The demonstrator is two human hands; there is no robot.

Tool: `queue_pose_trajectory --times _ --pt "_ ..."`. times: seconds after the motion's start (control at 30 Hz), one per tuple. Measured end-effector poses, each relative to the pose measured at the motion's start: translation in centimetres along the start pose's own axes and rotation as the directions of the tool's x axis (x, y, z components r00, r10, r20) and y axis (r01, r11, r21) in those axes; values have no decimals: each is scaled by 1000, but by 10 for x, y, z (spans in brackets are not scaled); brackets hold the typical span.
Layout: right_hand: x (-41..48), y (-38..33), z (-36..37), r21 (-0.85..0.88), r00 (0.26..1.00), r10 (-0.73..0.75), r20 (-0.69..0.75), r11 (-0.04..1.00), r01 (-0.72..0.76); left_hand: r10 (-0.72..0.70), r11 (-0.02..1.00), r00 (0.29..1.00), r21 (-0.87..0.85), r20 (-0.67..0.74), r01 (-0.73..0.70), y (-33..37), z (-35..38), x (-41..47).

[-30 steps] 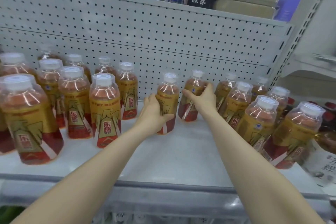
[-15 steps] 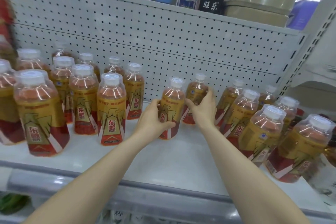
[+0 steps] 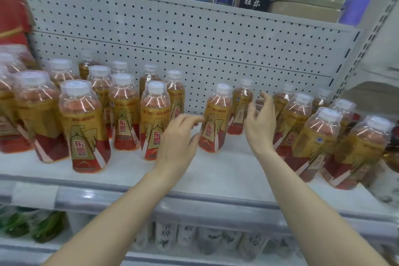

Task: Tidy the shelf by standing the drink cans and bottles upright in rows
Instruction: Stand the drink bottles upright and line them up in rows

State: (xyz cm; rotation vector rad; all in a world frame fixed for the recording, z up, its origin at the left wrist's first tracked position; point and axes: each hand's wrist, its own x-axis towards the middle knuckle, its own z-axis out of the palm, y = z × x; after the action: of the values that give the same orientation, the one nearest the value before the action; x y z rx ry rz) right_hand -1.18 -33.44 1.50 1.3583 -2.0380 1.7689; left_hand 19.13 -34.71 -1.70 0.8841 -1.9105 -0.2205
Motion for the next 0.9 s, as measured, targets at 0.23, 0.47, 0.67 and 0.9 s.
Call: queue_pose_trajectory --times 0.23,0.47,0.67,0.9 --pt "-59 -37 43 -136 996 44 83 990 -33 -108 993 945 21 -308 120 -24 -42 -29" --pt "-49 -32 55 -296 994 100 53 952 -80 -395 915 918 -102 -43 389 -43 -48 -22" --pt "-41 -13 21 -242 994 73 82 969 -51 -385 922 922 -32 43 386 -41 -43 -12" --pt "-22 7 -15 -224 965 148 219 970 -98 -319 936 933 -100 169 338 -15 -14 -3"
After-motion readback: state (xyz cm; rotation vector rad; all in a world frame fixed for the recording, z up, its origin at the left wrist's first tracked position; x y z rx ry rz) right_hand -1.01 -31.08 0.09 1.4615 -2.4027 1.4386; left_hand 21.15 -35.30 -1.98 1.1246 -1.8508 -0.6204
